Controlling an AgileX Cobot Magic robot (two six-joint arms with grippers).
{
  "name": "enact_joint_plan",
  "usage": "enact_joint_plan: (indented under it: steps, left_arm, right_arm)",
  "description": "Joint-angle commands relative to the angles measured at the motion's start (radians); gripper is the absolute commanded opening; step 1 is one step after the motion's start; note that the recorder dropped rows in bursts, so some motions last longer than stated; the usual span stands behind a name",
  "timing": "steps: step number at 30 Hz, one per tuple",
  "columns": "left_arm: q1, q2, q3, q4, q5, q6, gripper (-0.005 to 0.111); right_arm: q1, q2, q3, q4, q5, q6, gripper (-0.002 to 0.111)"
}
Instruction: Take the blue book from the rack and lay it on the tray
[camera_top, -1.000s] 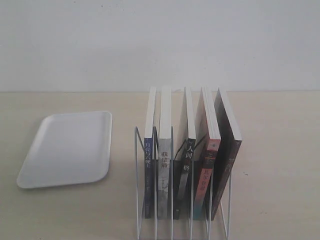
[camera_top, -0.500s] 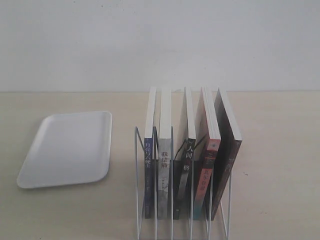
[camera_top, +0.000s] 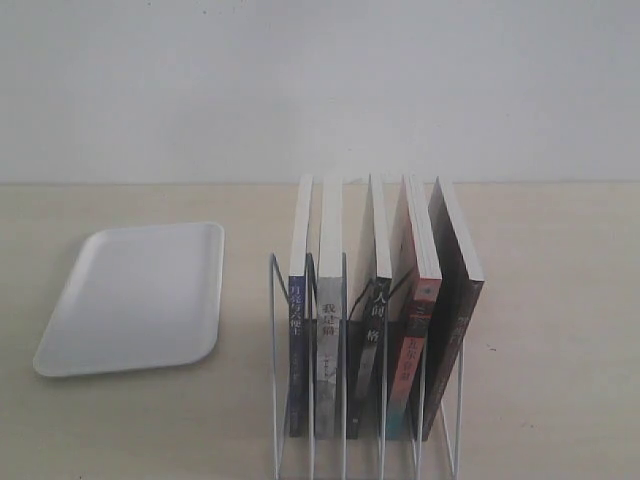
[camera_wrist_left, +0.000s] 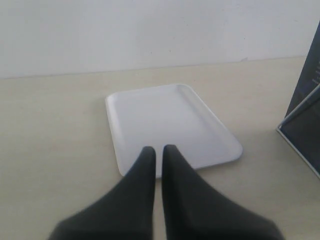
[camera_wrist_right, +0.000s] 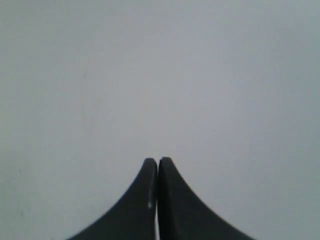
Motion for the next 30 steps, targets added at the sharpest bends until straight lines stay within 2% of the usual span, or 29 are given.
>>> enact_joint_plan:
  steps: [1,3,7,10,14,17,18,21,26,30]
  left_arm:
    - [0.003,-0.002,0.003,-0.003,0.001,0.004,0.004]
    - [0.003,-0.002,0.003,-0.003,0.001,0.004,0.004]
    - [0.003,-0.002,0.003,-0.003,0.001,0.004,0.004]
    - [0.003,-0.002,0.003,-0.003,0.001,0.004,0.004]
    - [0.003,-0.002,0.003,-0.003,0.001,0.004,0.004]
    - [0.003,-0.002,0.003,-0.003,0.001,0.004,0.004]
    - [0.003,-0.002,0.003,-0.003,0.001,0.004,0.004]
    - [0.003,-0.002,0.003,-0.003,0.001,0.004,0.004]
    - [0.003,-0.002,0.003,-0.003,0.001,0.004,0.004]
    - [0.003,-0.002,0.003,-0.003,0.001,0.004,0.004]
  right_arm:
    - [-0.001,0.258,-0.243,-0.006,0.525,-0.042,0.0]
    - [-0.001,0.375,-0.325,0.015,0.746,-0.004,0.0]
    - [-0.001,0.478,-0.344,0.035,0.799,0.031,0.0]
    - [-0.001,0.55,-0.383,0.088,0.917,-0.142,0.0]
    - [-0.001,0.672,-0.489,0.12,1.088,-0.183,0.001]
    - [-0.001,0.772,-0.585,0.18,1.223,-0.231,0.014]
    - [0.001,0.803,-0.615,0.21,1.26,-0.248,0.022]
    - [0.041,0.865,-0.659,0.262,1.282,-0.276,0.042]
    - [0.155,0.962,-0.694,0.214,1.255,-0.226,0.041]
    - [0.229,1.058,-0.741,0.105,1.223,-0.128,0.041]
